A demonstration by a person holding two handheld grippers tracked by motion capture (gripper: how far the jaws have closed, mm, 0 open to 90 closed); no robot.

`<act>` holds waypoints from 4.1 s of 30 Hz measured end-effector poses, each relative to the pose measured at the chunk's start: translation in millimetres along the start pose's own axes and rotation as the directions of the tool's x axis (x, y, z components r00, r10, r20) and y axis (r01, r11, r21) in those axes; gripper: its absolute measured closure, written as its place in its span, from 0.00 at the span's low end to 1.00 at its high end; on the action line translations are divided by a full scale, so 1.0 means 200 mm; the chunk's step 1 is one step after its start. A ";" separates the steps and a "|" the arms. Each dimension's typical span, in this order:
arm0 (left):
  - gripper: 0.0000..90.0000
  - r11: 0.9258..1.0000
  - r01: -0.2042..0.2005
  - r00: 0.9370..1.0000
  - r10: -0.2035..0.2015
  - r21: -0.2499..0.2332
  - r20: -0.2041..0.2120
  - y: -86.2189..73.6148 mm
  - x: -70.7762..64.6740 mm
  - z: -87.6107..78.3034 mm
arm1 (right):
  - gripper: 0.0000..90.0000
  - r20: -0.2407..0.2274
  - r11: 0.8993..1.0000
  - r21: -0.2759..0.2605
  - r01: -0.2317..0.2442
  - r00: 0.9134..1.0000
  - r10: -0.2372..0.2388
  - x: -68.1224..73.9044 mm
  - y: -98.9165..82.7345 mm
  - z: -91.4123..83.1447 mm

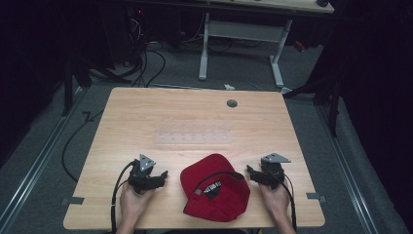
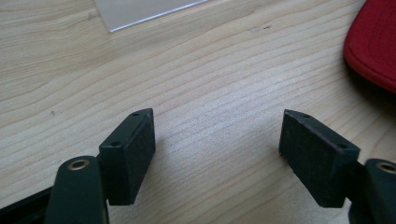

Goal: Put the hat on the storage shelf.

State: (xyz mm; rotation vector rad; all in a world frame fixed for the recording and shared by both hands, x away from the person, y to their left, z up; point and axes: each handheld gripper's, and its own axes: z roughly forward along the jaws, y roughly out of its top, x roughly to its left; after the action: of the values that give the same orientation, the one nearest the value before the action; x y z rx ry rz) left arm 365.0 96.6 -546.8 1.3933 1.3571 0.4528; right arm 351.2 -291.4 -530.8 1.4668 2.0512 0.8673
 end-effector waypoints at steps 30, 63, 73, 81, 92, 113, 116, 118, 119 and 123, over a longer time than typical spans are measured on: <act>0.30 1.000 -0.002 1.000 0.002 0.001 -0.004 0.00 0.00 0.00 | 0.35 -0.011 1.000 0.003 0.016 1.000 -0.016 0.00 0.00 0.00; 0.30 1.000 0.001 1.000 -0.001 0.000 -0.004 0.00 0.00 0.00 | 0.48 -0.111 0.997 -0.043 -0.065 0.992 0.060 -0.04 -0.02 -0.17; 0.30 1.000 0.002 1.000 -0.002 0.000 -0.004 0.00 0.00 0.00 | 0.49 -0.184 0.993 -0.079 -0.090 0.980 0.074 -0.02 0.00 -0.26; 0.29 1.000 0.000 1.000 0.000 0.001 -0.006 0.00 -0.01 0.00 | 0.49 -0.264 0.991 -0.110 -0.081 0.963 0.050 0.03 0.05 -0.34; 0.29 1.000 0.001 1.000 -0.001 0.002 -0.004 0.00 0.00 0.00 | 0.47 -0.349 0.987 -0.153 -0.046 0.937 -0.011 0.12 0.12 -0.45; 0.30 1.000 0.001 1.000 -0.001 0.002 -0.004 0.00 0.00 0.00 | 0.46 -0.395 0.995 -0.080 0.061 0.914 -0.088 0.26 0.12 -0.31; 0.29 1.000 0.001 1.000 -0.001 0.002 -0.004 0.00 0.00 0.00 | 0.46 -0.397 0.995 -0.069 0.068 0.913 -0.090 0.27 0.12 -0.28; 0.29 1.000 0.001 1.000 -0.001 0.002 -0.004 0.00 0.00 0.00 | 0.47 -0.395 0.995 -0.066 0.073 0.914 -0.094 0.28 0.11 -0.27; 0.30 1.000 0.001 1.000 -0.001 0.002 -0.004 0.00 0.00 0.00 | 0.47 -0.390 0.995 -0.069 0.078 0.916 -0.099 0.28 0.11 -0.26; 0.29 1.000 0.002 1.000 -0.002 0.002 -0.004 0.00 0.00 0.00 | 0.49 -0.382 0.994 -0.064 0.086 0.918 -0.104 0.29 0.09 -0.24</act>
State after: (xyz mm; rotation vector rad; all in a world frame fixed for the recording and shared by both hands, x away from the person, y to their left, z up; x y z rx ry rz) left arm 365.1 95.7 -546.8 1.3931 1.3621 0.4540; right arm 312.1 -243.0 -484.9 1.2322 2.3406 1.2342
